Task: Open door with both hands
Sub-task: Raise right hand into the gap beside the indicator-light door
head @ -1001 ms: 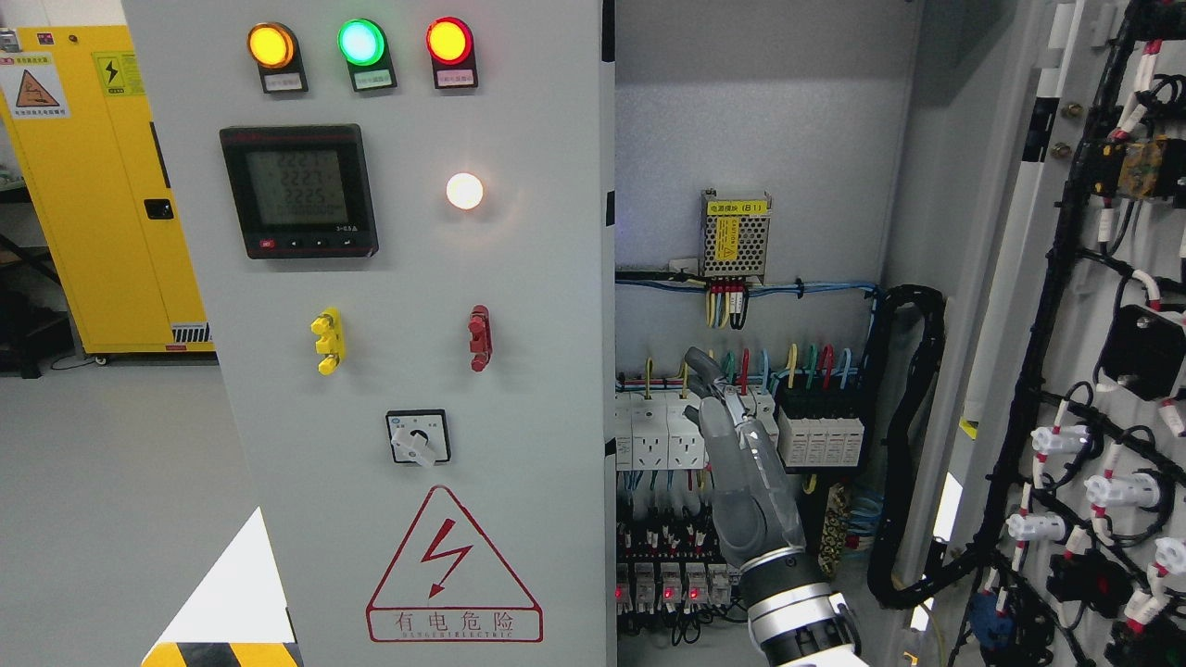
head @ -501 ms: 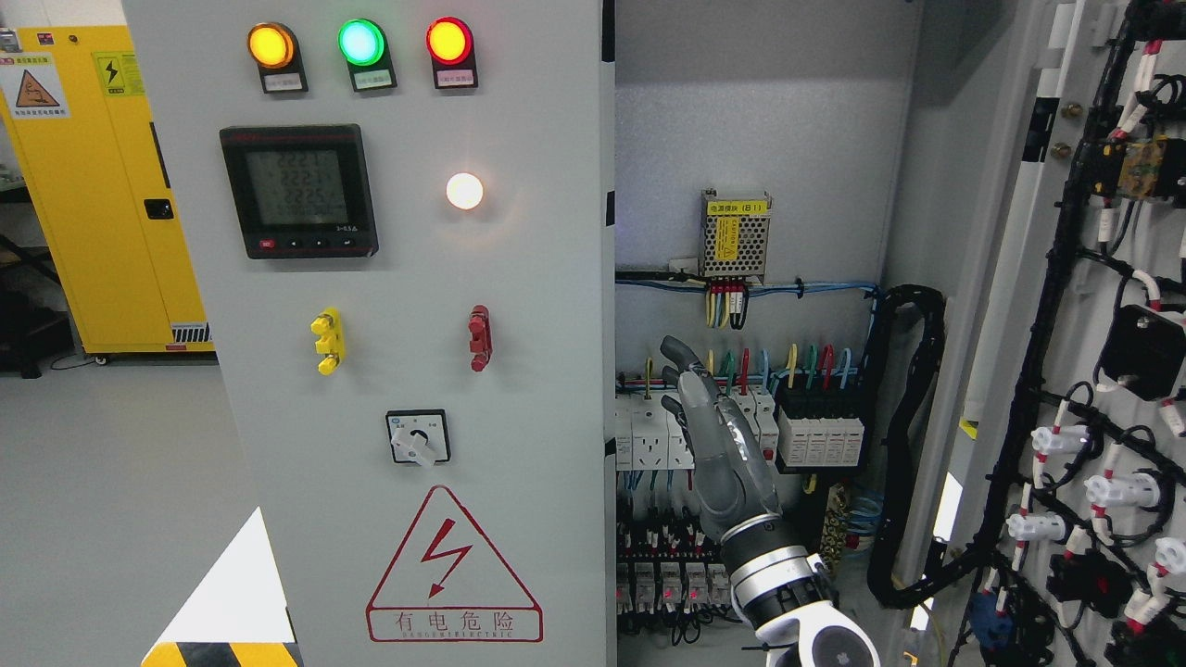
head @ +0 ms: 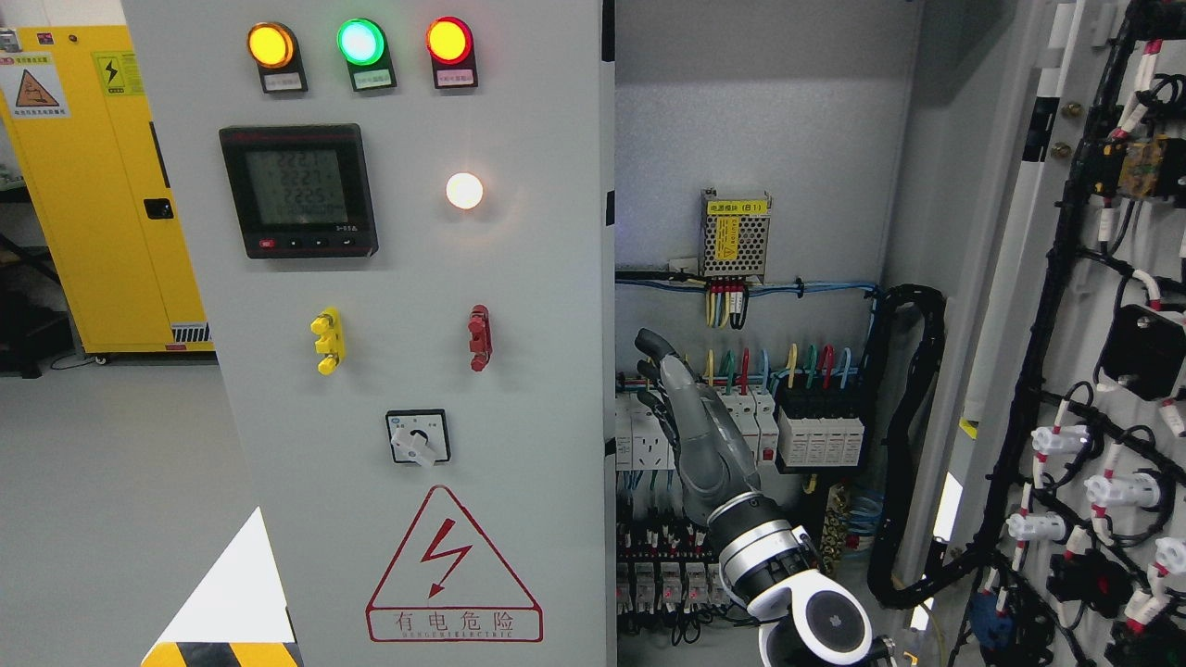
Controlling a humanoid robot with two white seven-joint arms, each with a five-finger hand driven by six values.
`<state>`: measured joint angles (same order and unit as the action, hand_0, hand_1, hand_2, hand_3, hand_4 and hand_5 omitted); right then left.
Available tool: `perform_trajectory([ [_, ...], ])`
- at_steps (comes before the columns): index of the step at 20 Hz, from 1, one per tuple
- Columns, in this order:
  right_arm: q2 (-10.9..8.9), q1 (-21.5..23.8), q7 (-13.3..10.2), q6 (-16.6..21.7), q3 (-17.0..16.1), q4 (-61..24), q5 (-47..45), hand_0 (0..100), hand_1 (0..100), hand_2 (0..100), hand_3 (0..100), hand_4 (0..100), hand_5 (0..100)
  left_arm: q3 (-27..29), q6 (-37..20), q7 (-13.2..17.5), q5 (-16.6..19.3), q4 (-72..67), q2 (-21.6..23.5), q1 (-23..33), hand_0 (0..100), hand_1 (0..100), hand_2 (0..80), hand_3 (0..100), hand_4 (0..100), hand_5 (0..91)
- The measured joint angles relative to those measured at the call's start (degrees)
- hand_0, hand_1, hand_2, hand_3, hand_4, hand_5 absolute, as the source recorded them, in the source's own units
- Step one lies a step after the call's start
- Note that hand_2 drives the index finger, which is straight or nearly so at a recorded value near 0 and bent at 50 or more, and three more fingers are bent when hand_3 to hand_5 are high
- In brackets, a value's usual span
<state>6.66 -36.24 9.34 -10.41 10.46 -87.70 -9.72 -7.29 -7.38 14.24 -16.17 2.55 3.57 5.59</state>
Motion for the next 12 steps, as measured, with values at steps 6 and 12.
perform_trajectory([
  [6, -0.12, -1.23, 3.62, -0.81, -1.39, 1.38, -0.43, 21, 7, 0, 0, 0, 0, 0.00, 0.00, 0.01, 0.01, 0.00, -0.02, -0.01, 26, 2, 0.0, 0, 0, 0.0],
  [12, -0.21, -2.11, 6.71, -0.91, -2.44, 2.53, -0.57, 21, 7, 0, 0, 0, 0, 0.00, 0.00, 0.01, 0.02, 0.00, -0.03, -0.01, 26, 2, 0.0, 0, 0, 0.0],
])
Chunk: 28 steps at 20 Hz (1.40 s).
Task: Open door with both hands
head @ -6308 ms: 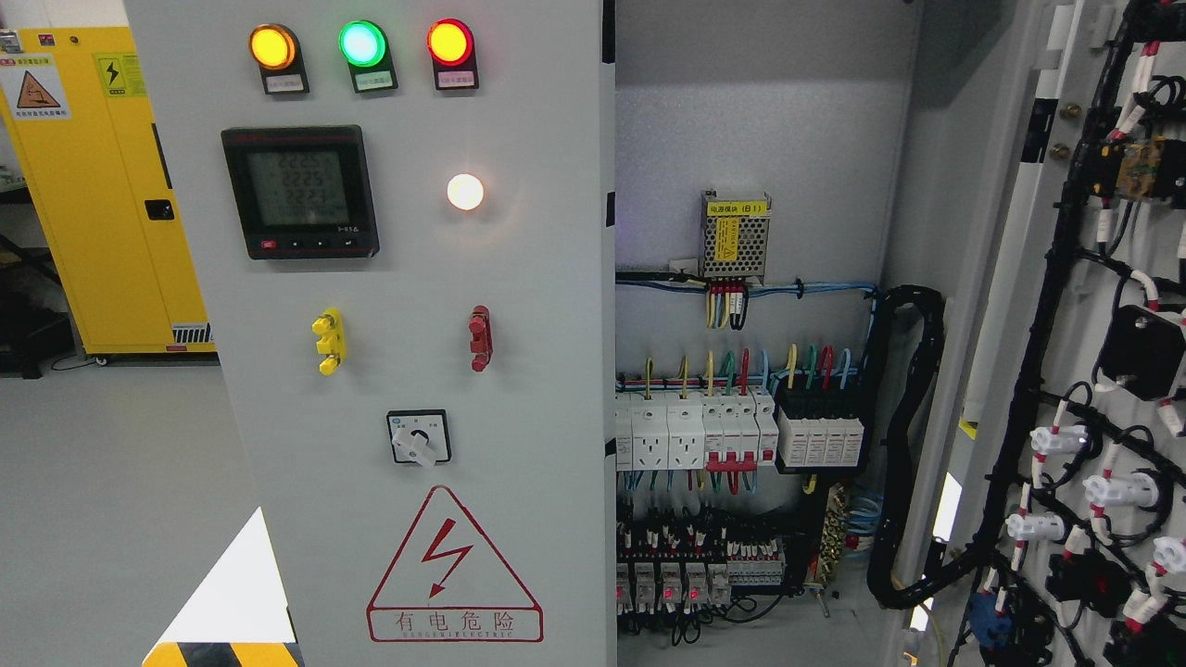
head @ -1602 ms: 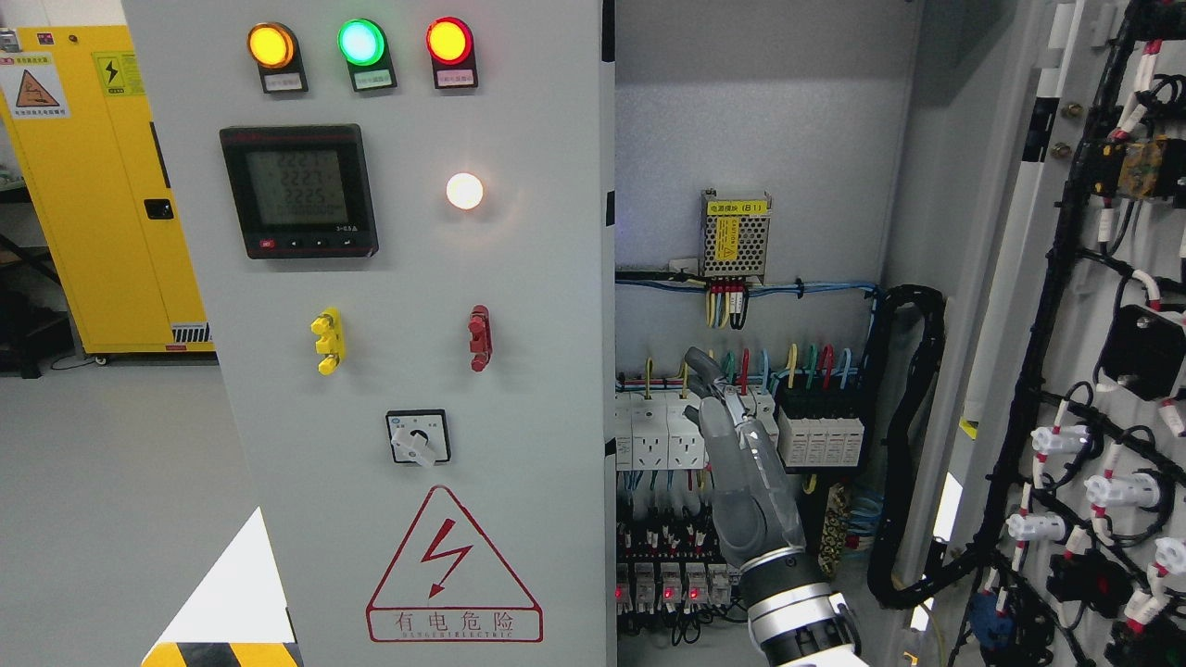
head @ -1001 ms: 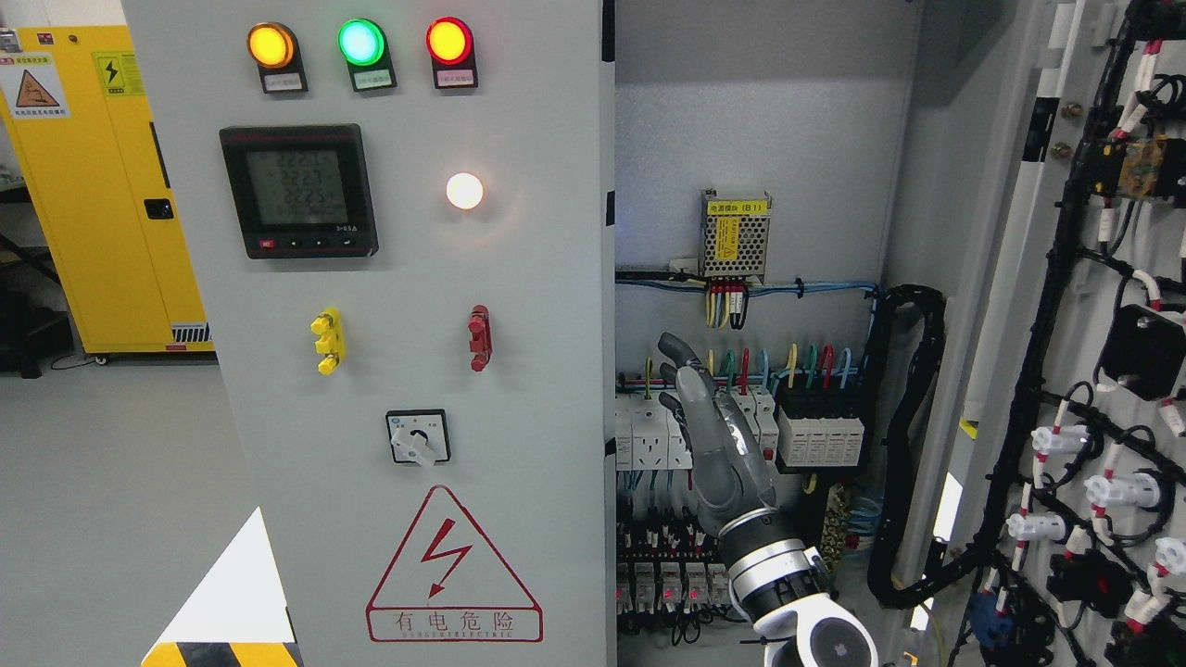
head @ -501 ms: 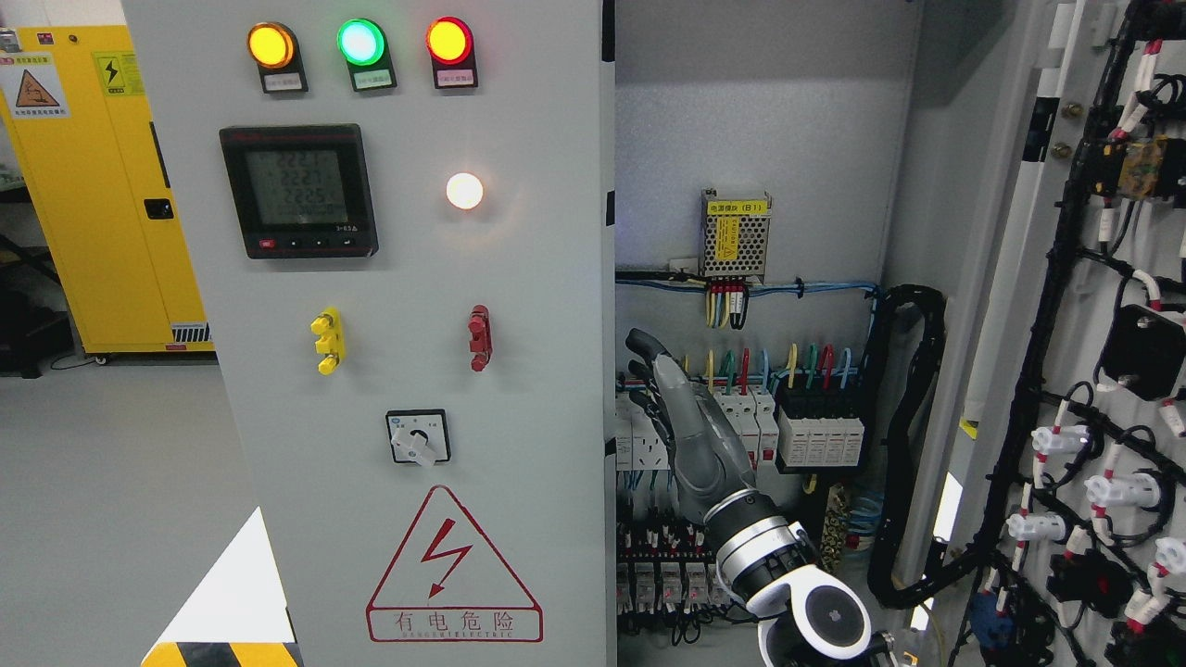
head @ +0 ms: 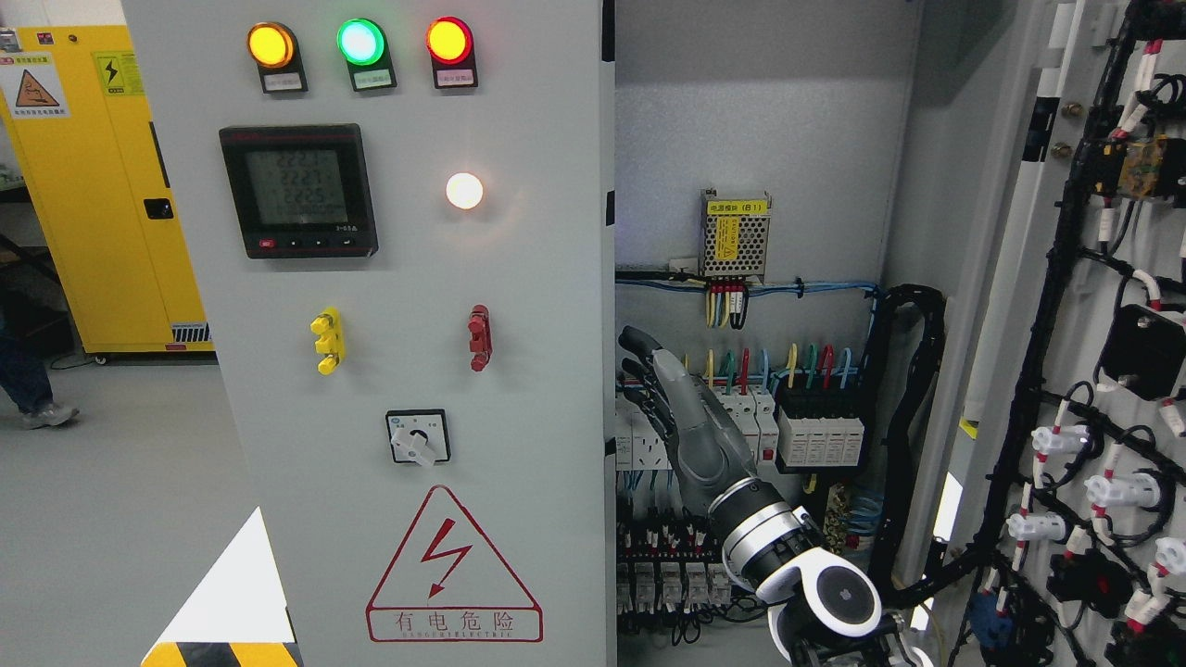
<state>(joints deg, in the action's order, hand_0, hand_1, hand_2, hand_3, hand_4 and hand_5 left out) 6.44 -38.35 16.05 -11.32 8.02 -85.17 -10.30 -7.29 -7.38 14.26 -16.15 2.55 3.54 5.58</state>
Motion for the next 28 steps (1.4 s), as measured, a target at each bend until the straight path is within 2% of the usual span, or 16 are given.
perform_trajectory([
  [6, -0.04, -1.07, 4.61, -0.01, -1.01, 1.17, -0.05, 21, 7, 0, 0, 0, 0, 0.00, 0.00, 0.00, 0.01, 0.00, -0.01, 0.04, 26, 2, 0.0, 0, 0, 0.0],
  [19, -0.71, -3.42, 7.76, -0.88, -2.63, 4.46, -5.52, 21, 7, 0, 0, 0, 0, 0.00, 0.00, 0.00, 0.06, 0.00, -0.02, -0.01, 26, 2, 0.0, 0, 0, 0.0],
  [23, -0.91, -4.02, 11.31, -0.89, -3.19, 5.51, -6.04, 21, 7, 0, 0, 0, 0, 0.00, 0.00, 0.01, 0.06, 0.00, -0.02, -0.01, 26, 2, 0.0, 0, 0, 0.0],
  [28, -1.06, -4.47, 12.97, -0.90, -3.71, 6.42, -6.35, 21, 6, 0, 0, 0, 0, 0.00, 0.00, 0.00, 0.06, 0.00, -0.03, -0.01, 26, 2, 0.0, 0, 0, 0.0],
])
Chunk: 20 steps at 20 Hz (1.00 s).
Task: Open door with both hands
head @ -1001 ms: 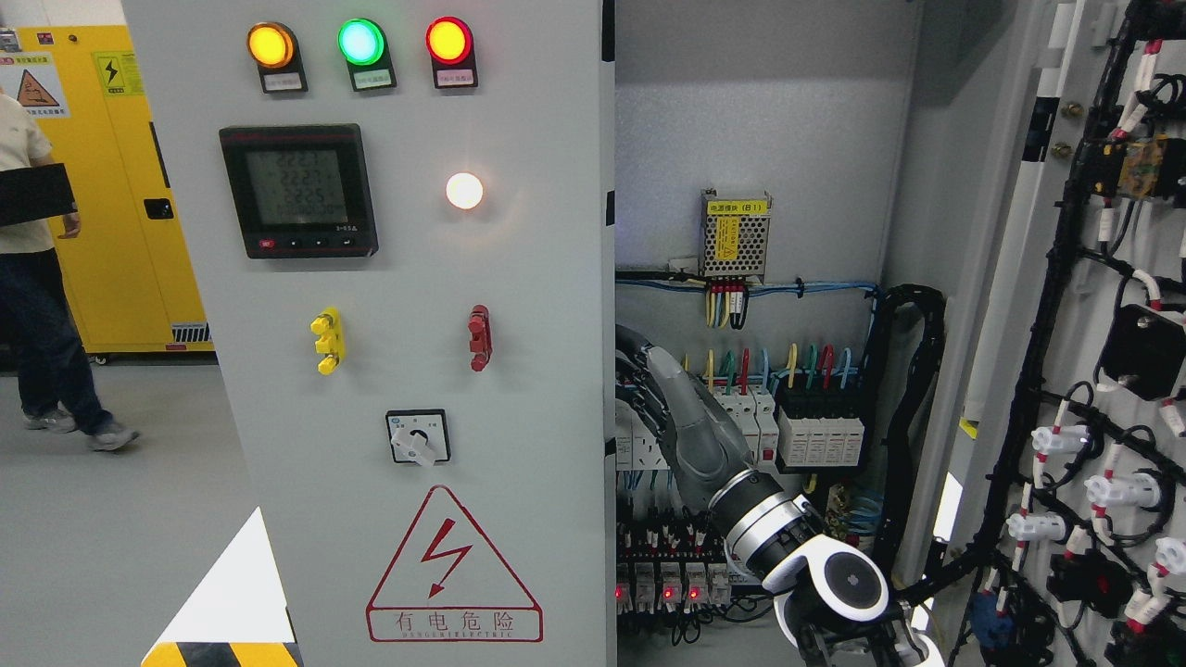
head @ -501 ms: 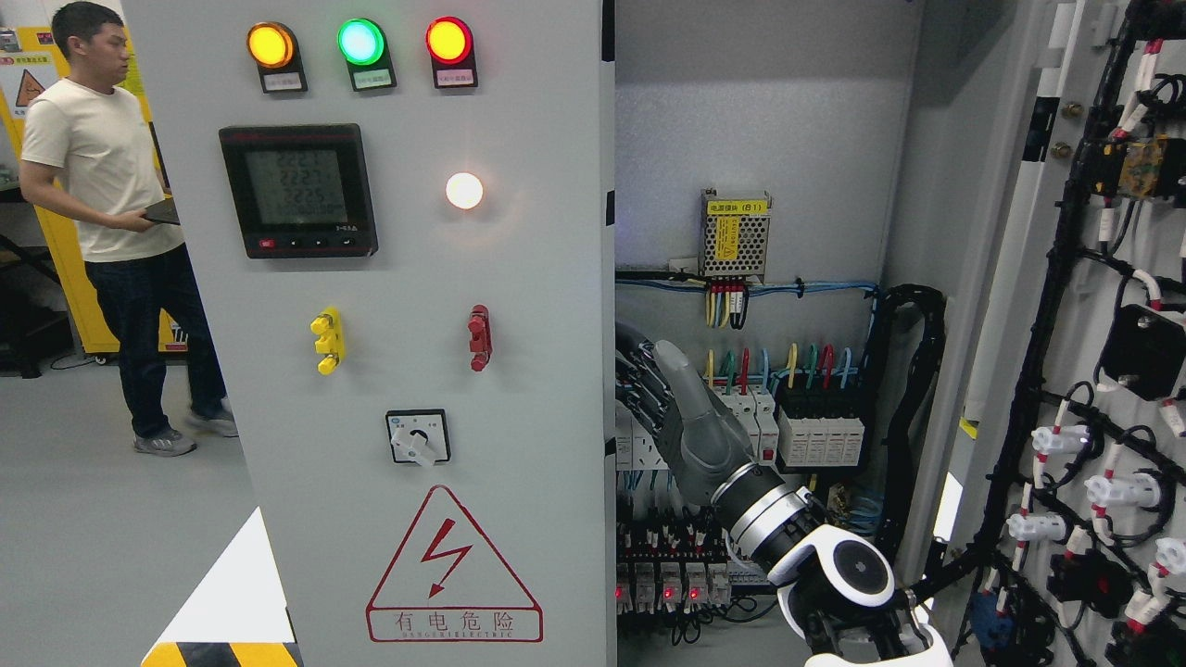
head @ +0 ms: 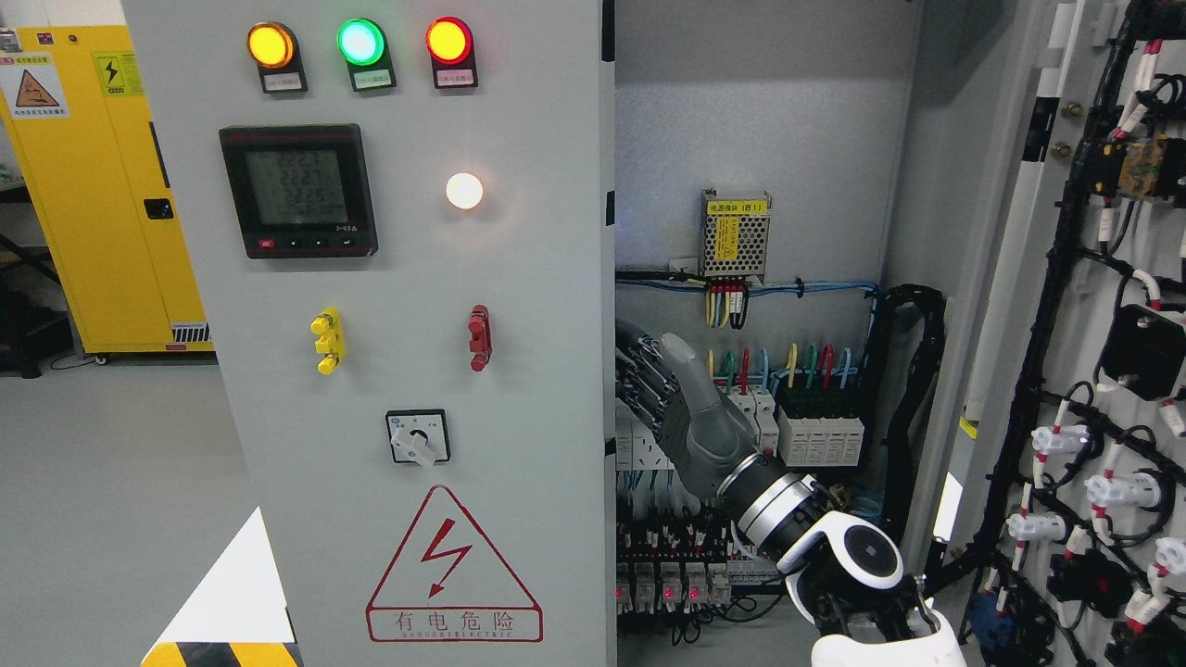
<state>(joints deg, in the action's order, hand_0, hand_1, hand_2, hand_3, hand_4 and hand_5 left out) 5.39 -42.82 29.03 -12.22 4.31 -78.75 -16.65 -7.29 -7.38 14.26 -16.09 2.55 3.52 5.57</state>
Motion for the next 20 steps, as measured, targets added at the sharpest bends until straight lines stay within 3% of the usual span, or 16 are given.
perform_trajectory([
  [6, -0.10, -0.27, 2.59, -1.21, -0.43, 0.77, -0.14, 21, 7, 0, 0, 0, 0, 0.00, 0.00, 0.00, 0.00, 0.00, 0.00, 0.00, 26, 2, 0.0, 0, 0, 0.0],
  [14, -0.12, -1.13, 3.34, -2.02, -0.81, 1.35, -0.26, 21, 7, 0, 0, 0, 0, 0.00, 0.00, 0.00, 0.00, 0.00, -0.03, 0.03, 26, 2, 0.0, 0, 0, 0.0],
  [20, -0.12, -1.65, 5.62, -2.07, -0.98, 1.55, -0.27, 21, 7, 0, 0, 0, 0, 0.00, 0.00, 0.01, 0.00, 0.00, -0.06, 0.03, 26, 2, 0.0, 0, 0, 0.0],
])
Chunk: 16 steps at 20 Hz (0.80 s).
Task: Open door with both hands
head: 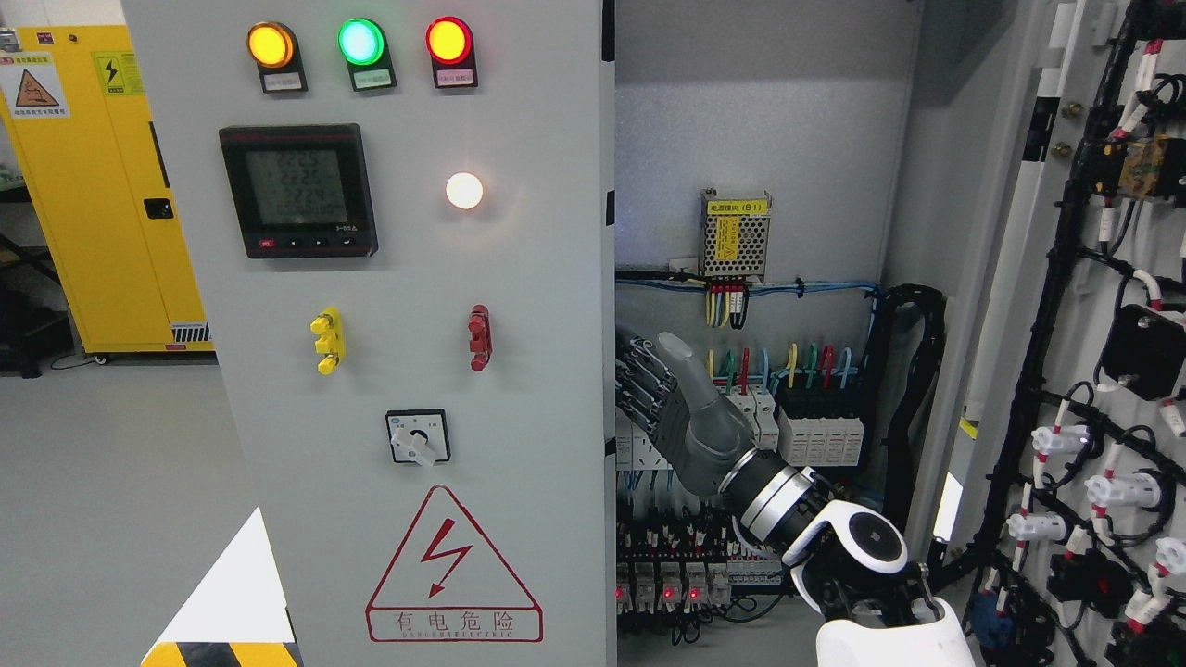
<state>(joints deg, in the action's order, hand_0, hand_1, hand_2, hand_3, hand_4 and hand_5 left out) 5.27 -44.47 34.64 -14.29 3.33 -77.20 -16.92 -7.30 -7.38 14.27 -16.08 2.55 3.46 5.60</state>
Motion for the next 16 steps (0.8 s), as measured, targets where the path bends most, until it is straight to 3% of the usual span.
perform_trajectory([
  [16, -0.01, -0.23, 1.50, 0.30, 0.34, -0.32, 0.00, 21, 6, 0, 0, 0, 0, -0.02, 0.00, 0.00, 0.00, 0.00, 0.01, 0.03, 26, 2, 0.0, 0, 0, 0.0],
])
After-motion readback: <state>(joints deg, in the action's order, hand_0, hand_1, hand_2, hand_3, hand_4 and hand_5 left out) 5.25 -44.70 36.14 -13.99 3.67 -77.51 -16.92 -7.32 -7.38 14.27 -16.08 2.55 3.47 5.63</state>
